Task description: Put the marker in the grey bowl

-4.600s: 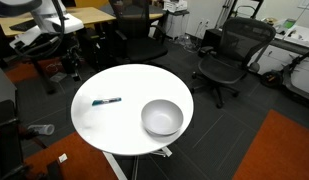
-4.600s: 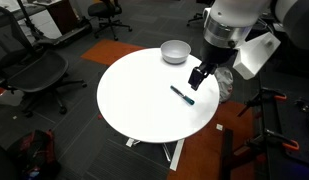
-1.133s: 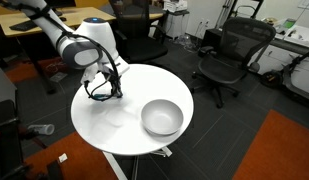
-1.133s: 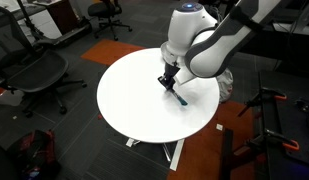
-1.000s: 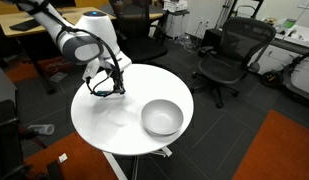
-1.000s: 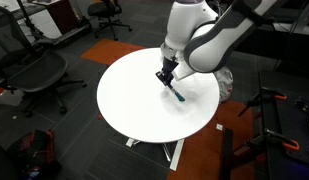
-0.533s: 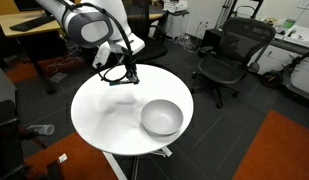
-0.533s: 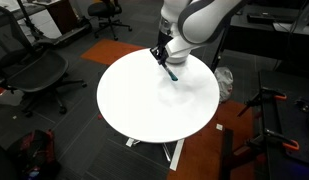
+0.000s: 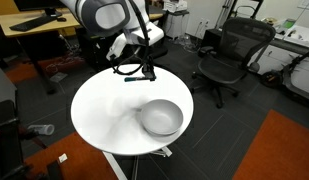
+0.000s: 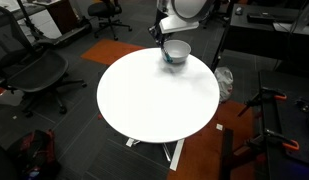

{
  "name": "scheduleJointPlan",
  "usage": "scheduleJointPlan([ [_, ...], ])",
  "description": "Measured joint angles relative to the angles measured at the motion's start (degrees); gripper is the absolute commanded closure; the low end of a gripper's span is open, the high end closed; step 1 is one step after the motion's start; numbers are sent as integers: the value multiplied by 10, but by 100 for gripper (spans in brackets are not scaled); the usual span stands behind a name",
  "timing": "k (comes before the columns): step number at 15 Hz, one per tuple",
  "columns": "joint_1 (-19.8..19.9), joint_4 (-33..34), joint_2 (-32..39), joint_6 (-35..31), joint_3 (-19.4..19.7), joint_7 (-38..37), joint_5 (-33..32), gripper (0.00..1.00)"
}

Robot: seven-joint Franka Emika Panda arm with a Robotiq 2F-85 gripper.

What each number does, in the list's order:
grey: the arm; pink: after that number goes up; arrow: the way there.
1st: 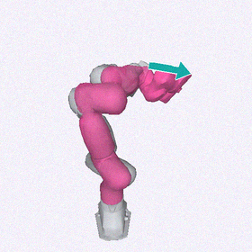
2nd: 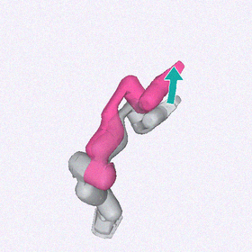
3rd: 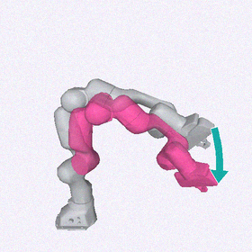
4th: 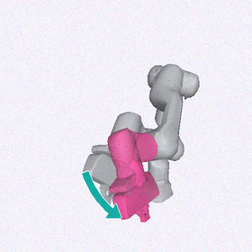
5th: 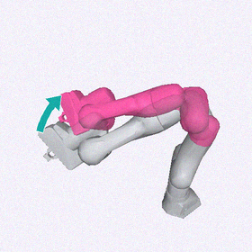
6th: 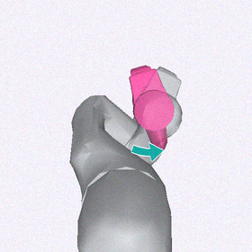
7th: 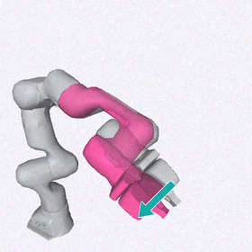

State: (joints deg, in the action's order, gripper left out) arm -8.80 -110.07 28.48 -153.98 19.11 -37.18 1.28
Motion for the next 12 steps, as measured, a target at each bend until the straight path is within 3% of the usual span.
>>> scheduleJointPlan([
  [12,79,98,47,68,6,-15,-11,95],
])
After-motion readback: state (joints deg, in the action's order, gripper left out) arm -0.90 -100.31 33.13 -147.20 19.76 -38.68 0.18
